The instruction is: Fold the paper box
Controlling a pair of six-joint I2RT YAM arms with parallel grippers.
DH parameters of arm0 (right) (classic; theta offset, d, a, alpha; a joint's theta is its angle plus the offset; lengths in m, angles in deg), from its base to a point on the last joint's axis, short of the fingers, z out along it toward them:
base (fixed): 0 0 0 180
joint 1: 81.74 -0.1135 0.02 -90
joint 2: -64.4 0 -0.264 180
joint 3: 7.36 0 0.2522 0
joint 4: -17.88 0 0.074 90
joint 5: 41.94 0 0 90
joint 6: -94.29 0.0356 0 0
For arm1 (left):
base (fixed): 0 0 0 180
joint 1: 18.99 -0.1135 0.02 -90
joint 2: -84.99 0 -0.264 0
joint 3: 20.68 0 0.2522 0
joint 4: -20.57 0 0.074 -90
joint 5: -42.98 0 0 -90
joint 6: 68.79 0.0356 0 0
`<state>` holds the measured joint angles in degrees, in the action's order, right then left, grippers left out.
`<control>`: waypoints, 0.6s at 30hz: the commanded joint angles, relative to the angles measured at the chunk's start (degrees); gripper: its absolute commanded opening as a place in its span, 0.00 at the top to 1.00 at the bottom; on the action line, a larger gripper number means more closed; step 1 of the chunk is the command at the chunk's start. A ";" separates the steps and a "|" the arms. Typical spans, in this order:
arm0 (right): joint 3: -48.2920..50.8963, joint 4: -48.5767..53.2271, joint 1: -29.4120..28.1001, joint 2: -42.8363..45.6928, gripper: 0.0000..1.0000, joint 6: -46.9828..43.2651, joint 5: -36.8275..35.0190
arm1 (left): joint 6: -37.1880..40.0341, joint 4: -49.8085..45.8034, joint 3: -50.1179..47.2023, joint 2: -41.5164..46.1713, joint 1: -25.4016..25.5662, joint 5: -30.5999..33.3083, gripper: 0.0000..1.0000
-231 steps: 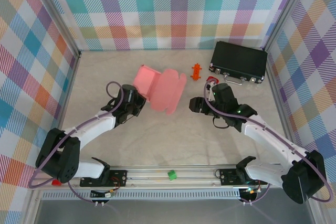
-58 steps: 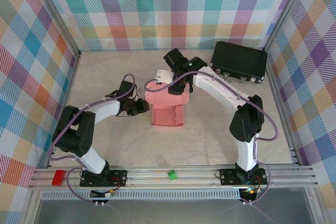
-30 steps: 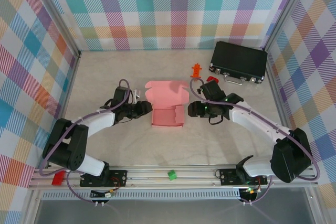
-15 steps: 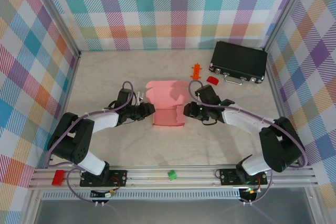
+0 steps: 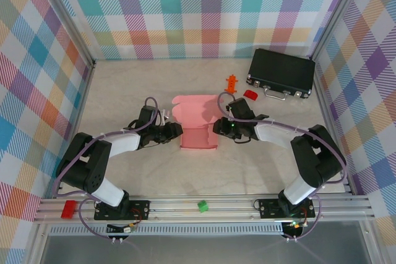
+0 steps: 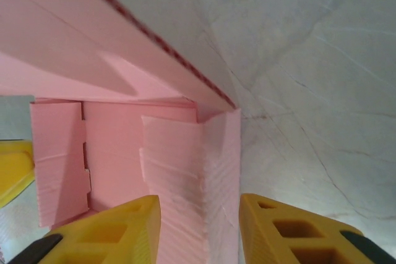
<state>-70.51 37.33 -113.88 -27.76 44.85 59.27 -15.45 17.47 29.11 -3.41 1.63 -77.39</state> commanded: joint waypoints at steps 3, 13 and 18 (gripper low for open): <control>-2.36 -2.15 0.32 -2.65 0.67 0.34 1.01 | -0.24 -0.37 -0.70 0.08 0.65 0.77 0.69; -3.07 -1.18 0.11 -4.40 0.76 -0.47 1.16 | -0.58 0.13 -0.96 -0.15 1.17 0.79 0.75; -4.89 2.68 -1.11 -5.60 0.78 -2.37 -1.85 | -0.99 0.76 -0.98 -0.72 1.57 0.59 0.77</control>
<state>-73.00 37.61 -114.19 -31.98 44.28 58.94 -15.67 17.51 28.91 -3.45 2.38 -76.93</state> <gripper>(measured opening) 0.226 0.235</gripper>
